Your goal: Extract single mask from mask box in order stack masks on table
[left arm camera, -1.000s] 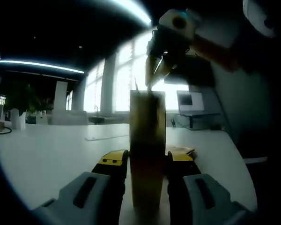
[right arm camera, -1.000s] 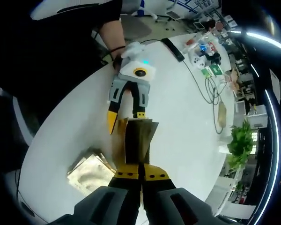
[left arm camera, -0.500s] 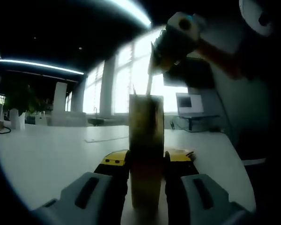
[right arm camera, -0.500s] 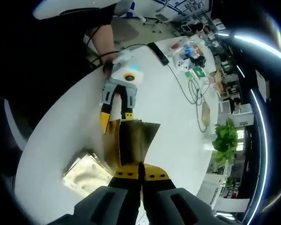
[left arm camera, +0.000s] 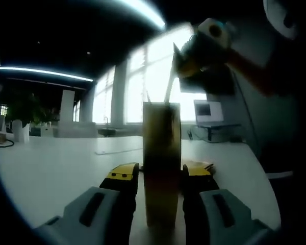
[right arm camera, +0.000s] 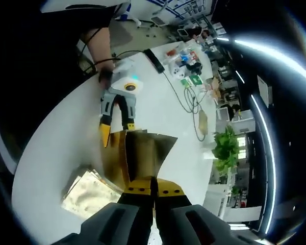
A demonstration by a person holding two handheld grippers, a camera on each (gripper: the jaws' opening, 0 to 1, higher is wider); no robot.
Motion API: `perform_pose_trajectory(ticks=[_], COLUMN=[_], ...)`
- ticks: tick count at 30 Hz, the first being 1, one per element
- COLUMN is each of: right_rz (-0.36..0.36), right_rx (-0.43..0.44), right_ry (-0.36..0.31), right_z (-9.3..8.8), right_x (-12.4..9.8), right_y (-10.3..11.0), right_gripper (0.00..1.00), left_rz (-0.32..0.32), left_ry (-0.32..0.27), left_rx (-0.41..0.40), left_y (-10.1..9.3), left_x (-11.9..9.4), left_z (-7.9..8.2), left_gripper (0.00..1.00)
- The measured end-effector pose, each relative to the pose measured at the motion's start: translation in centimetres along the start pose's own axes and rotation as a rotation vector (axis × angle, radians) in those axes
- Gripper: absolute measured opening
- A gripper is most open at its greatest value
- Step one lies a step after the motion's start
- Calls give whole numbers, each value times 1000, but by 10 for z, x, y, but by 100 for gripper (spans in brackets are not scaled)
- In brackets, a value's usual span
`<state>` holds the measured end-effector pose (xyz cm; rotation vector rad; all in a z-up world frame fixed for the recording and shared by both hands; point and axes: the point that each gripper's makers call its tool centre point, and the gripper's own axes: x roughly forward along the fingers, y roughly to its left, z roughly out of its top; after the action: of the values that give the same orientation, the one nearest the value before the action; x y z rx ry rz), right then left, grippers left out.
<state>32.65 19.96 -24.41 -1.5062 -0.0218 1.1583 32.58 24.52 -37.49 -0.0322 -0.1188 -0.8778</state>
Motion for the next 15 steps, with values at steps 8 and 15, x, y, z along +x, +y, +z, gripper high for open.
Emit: perform_pose_trajectory(ticks=[8,15], right_rz=[-97,-181], right_rx=[14,22], right_ry=[11,7], right_z=[-1,0], right_x=[-19,-28], right_y=[-14,-19], right_gripper=[0,0], left_rz=[-3,-1], left_ry=[7,4], left_rx=[10,8], left_y=[-1,0], left_x=[0,0], left_z=[-1,0], left_gripper=[26,26])
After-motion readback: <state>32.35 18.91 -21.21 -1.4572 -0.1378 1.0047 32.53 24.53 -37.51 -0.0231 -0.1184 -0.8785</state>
